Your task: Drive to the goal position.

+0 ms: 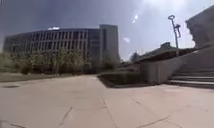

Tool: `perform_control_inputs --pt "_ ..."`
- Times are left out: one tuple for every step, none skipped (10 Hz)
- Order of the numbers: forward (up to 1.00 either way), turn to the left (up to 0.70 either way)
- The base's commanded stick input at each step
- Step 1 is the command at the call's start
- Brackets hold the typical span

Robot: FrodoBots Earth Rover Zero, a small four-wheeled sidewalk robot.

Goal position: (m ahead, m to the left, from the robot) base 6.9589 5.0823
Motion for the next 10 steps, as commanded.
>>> perform_control_inputs --pt "1.0 0.08" --pt "1.0 0.08" --pt "1.0 0.08" --pt "1.0 0.08" --pt "1.0 0.08" --pt "1.0 0.08" --pt "1.0 0.08" --pt "1.0 0.08" --pt "1.0 0.08" --pt "1.0 0.08"
